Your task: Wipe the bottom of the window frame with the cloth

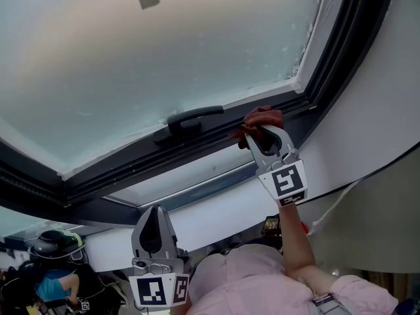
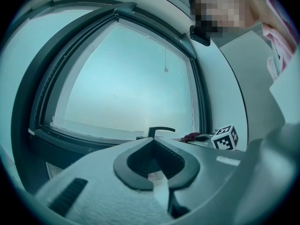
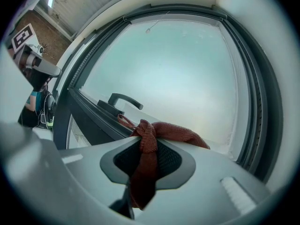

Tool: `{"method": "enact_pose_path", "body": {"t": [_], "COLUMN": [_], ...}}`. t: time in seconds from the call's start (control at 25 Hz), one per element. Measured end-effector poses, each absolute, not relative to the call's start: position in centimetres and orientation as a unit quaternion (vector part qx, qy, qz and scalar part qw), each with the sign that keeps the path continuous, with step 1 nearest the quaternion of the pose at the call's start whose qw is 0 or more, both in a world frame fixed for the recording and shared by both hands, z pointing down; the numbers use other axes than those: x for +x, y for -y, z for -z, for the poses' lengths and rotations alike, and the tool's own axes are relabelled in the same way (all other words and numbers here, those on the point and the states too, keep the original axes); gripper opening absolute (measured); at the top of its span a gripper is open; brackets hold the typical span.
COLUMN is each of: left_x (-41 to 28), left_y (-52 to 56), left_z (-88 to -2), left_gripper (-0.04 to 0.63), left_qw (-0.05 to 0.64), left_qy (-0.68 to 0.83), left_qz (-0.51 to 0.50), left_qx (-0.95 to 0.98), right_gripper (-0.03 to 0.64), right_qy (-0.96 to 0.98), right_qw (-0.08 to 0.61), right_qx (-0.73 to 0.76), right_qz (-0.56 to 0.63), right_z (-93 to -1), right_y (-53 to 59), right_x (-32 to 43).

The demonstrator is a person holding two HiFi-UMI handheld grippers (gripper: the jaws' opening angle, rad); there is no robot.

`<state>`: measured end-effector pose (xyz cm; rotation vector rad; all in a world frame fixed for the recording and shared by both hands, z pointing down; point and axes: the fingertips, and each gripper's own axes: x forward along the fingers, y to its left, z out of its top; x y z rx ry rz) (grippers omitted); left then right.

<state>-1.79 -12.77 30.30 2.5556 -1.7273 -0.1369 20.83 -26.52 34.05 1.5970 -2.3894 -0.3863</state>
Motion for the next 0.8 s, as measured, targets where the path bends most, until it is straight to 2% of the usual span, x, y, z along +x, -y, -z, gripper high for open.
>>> {"method": "enact_pose_path", "body": {"t": [0.8], "left_x": [1.3], "left_y": [13.4], "left_z": [-30.4], "left_gripper": [-0.006], "left_qw": [0.026], "left_qy": [0.555], "left_qz": [0.042], "left_qx": [0.831], "right_gripper": [0.083], "right_qy": [0.817], "right_qw": [0.112], "right_qx": [0.551], "right_qz": [0.128], "right_z": [-34.1], "right_y": [27.1], "right_x": [24.3]}}
